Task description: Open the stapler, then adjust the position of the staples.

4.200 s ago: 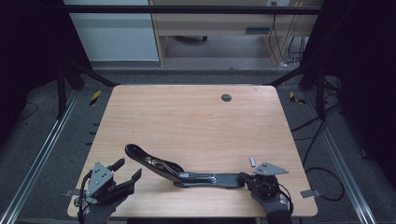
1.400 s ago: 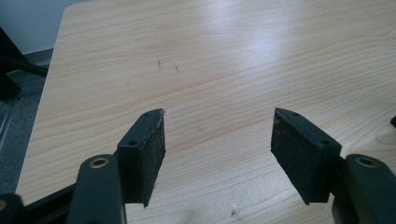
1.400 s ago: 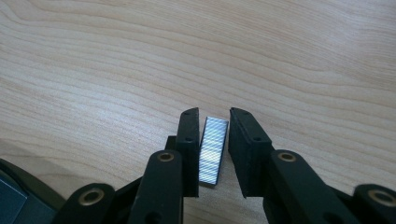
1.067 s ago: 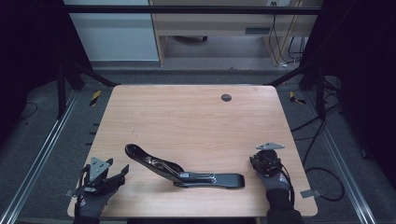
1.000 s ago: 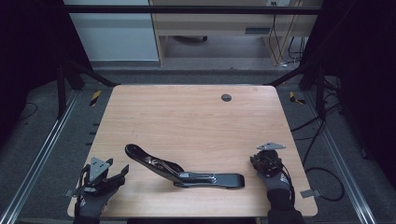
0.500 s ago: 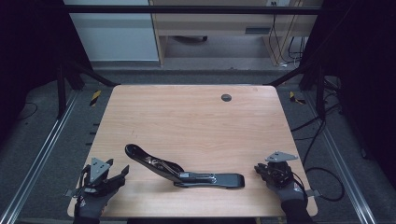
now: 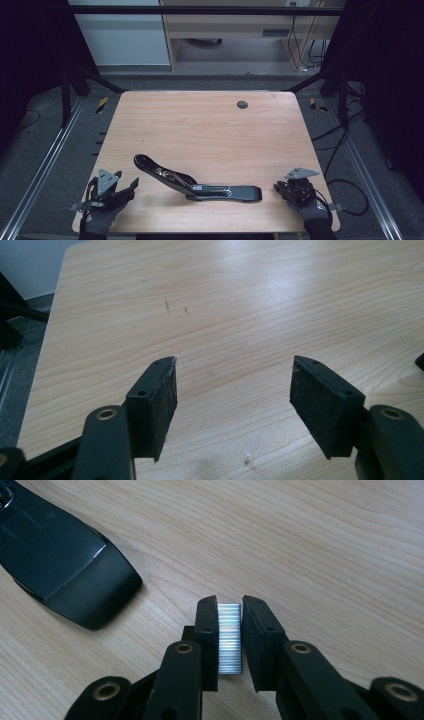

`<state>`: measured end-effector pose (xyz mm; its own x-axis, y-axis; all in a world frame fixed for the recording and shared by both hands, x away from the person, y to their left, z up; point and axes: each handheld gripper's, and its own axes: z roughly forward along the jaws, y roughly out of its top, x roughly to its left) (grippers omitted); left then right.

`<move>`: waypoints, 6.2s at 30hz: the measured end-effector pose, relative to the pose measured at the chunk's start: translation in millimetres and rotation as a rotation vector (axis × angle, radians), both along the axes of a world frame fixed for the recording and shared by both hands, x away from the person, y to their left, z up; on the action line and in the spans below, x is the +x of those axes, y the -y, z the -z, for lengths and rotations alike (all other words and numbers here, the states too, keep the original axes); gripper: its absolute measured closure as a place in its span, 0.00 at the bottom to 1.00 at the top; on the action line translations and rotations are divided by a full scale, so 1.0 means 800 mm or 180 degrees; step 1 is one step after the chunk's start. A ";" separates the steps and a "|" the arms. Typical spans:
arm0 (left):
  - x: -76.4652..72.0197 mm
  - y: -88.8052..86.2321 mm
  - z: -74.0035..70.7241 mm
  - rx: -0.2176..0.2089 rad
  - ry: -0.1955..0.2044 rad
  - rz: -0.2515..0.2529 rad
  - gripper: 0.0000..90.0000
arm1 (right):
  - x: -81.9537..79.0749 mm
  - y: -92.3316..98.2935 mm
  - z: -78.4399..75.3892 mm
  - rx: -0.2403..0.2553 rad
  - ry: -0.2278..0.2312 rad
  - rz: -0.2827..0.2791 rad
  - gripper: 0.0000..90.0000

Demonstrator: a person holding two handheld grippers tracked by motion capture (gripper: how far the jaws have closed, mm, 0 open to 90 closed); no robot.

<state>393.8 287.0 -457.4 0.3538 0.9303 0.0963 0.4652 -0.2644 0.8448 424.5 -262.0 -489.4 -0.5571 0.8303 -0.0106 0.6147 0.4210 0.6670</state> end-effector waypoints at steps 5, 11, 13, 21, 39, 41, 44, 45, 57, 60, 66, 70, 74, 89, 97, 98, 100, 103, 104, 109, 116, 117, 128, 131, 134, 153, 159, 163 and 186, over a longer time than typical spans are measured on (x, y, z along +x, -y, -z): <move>0.000 0.000 0.000 -0.0002 -0.0002 0.0000 0.39 | 0.000 -0.001 0.001 -0.0025 0.0001 0.0007 0.86; 0.000 0.000 0.000 -0.0001 -0.0004 0.0003 0.39 | 0.000 0.000 0.000 0.0004 0.0012 0.0012 0.76; 0.000 0.000 0.000 -0.0009 -0.0014 0.0003 0.39 | 0.000 -0.002 -0.004 -0.0004 0.0063 0.0049 0.71; 0.001 0.000 0.001 -0.0010 -0.0020 0.0006 0.39 | -0.006 -0.002 -0.029 -0.0055 0.0350 0.0320 0.51; 0.003 -0.003 0.002 -0.0046 -0.0047 0.0014 0.38 | -0.010 0.001 -0.044 -0.0073 0.0251 0.0184 0.68; 0.003 -0.003 0.002 -0.0041 -0.0048 0.0015 0.38 | -0.009 -0.001 -0.042 -0.0170 0.0268 0.0144 0.68; 0.003 -0.002 0.002 -0.0023 -0.0055 0.0021 0.38 | -0.006 -0.003 -0.040 -0.0224 0.0174 0.0114 0.69; 0.003 -0.002 0.002 -0.0020 -0.0055 0.0023 0.38 | -0.005 -0.005 -0.039 -0.0228 0.0121 0.0114 0.70; 0.004 -0.001 0.003 0.0004 -0.0081 0.0034 0.38 | 0.001 -0.009 -0.039 -0.0407 -0.0041 0.0035 0.70; 0.003 -0.001 0.003 0.0013 -0.0074 0.0037 0.38 | 0.003 -0.010 -0.039 -0.0402 -0.0131 0.0079 0.69; 0.003 0.002 0.003 0.0049 -0.0070 0.0041 0.38 | 0.003 -0.011 -0.037 -0.0463 -0.0193 0.0065 0.72; 0.003 0.001 0.003 0.0045 -0.0078 0.0039 0.38 | 0.005 -0.015 -0.031 -0.0459 -0.0260 0.0067 0.75; 0.004 0.002 0.003 0.0054 -0.0086 0.0044 0.38 | 0.009 -0.017 -0.027 -0.0465 -0.0317 0.0108 0.77; 0.004 0.003 0.003 0.0058 -0.0092 0.0054 0.38 | 0.015 -0.018 -0.021 -0.0406 -0.0410 0.0163 0.81; 0.004 0.003 0.003 0.0058 -0.0095 0.0054 0.38 | 0.016 -0.018 -0.019 -0.0348 -0.0519 0.0191 0.85; 0.004 0.003 0.003 0.0059 -0.0098 0.0057 0.38 | 0.016 -0.018 -0.019 -0.0343 -0.0524 0.0191 0.86; 0.004 0.003 0.003 0.0065 -0.0096 0.0058 0.38 | 0.016 -0.017 -0.018 -0.0372 -0.0496 0.0168 0.86; 0.004 0.003 0.003 0.0065 -0.0096 0.0058 0.38 | 0.016 -0.018 -0.020 -0.0340 -0.0536 0.0178 0.87; 0.004 0.003 0.003 0.0067 -0.0098 0.0059 0.38 | 0.016 -0.017 -0.019 -0.0374 -0.0500 0.0159 0.87; 0.004 0.002 0.003 0.0065 -0.0103 0.0060 0.38 | 0.014 -0.016 -0.025 -0.0351 -0.0418 0.0063 0.87; 0.004 0.003 0.004 0.0067 -0.0115 0.0061 0.38 | 0.012 -0.023 -0.035 -0.0324 -0.0278 -0.0173 0.87; 0.005 0.003 0.004 0.0067 -0.0117 0.0061 0.38 | 0.012 -0.025 -0.038 -0.0315 -0.0279 -0.0226 0.87; 0.005 0.003 0.005 0.0077 -0.0143 0.0064 0.38 | 0.015 -0.044 -0.063 -0.0223 -0.0100 -0.0615 0.87; 0.005 0.003 0.005 0.0083 -0.0135 0.0064 0.38 | 0.016 -0.048 -0.067 -0.0223 -0.0098 -0.0660 0.87; 0.005 0.003 0.005 0.0085 -0.0140 0.0068 0.38 | 0.016 -0.051 -0.070 -0.0201 -0.0076 -0.0727 0.87; 0.006 0.005 0.006 0.0080 -0.0153 0.0066 0.38 | 0.036 -0.086 -0.111 -0.0003 0.0065 -0.1247 0.87; 0.006 0.004 0.006 0.0084 -0.0159 0.0074 0.38 | 0.046 -0.095 -0.121 0.0002 -0.0008 -0.1406 0.87; 0.006 0.005 0.007 0.0091 -0.0168 0.0080 0.38 | 0.048 -0.103 -0.126 0.0030 -0.0018 -0.1546 0.87; 0.007 0.006 0.007 0.0104 -0.0180 0.0091 0.38 | 0.056 -0.156 -0.134 0.0027 -0.0039 -0.2130 0.87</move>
<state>399.6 282.0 -463.2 0.3859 0.9165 0.1055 0.5038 -0.3052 0.8081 469.5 -137.1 -382.0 -0.9521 0.3056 0.0040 0.2303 0.7089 0.6667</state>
